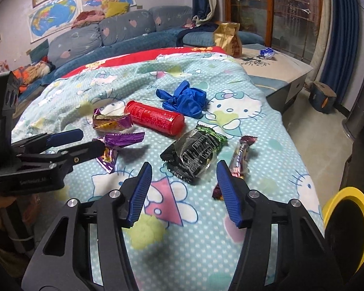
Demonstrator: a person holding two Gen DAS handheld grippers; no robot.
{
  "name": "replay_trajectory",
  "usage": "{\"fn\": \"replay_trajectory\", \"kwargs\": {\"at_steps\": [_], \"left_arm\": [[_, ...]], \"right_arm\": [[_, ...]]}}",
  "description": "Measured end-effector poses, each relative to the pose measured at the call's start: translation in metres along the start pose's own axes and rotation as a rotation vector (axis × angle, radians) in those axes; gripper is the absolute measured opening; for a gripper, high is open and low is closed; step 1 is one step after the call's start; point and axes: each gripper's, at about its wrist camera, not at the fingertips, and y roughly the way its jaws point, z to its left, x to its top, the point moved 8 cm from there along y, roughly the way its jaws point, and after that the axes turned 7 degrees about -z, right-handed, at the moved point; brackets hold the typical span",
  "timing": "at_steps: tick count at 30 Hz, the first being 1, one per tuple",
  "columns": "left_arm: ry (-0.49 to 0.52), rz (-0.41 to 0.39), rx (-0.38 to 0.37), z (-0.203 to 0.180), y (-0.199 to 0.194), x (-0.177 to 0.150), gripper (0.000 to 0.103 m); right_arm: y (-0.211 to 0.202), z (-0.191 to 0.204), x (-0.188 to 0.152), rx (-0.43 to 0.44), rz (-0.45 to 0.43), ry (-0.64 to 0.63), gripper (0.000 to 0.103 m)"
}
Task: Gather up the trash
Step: 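Grasp the purple candy wrapper with the left tool while the right tool grasps the black-green snack bag, then carry the purple wrapper and black-green bag with both tools over the yellow bin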
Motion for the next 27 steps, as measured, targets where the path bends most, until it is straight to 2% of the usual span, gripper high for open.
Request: {"fn": "replay_trajectory", "kwargs": {"at_steps": [8,10,13,15,20,27], "left_arm": [[-0.026,0.061,-0.029,0.003,0.018,-0.006,0.068],[-0.03,0.062,-0.032,0.003,0.02,-0.007,0.066],[-0.031,0.063,-0.033,0.004,0.02,-0.008,0.057],[-0.033,0.062,-0.033,0.003,0.019,-0.009,0.05],[-0.018,0.059,-0.035,-0.001,0.017,-0.011,0.043],[-0.018,0.035,-0.055,-0.005,0.003,-0.015,0.041]], "right_arm": [[0.026,-0.002,-0.002,-0.002,0.049,-0.01,0.044],[0.03,-0.003,-0.004,0.002,0.062,-0.009,0.035],[0.036,-0.005,-0.008,0.005,0.076,0.003,0.031],[0.036,-0.006,-0.009,0.01,0.071,0.016,0.028],[0.03,-0.004,-0.013,0.043,0.066,0.052,0.019],[0.01,0.005,-0.022,0.098,0.056,0.095,0.017]]}}
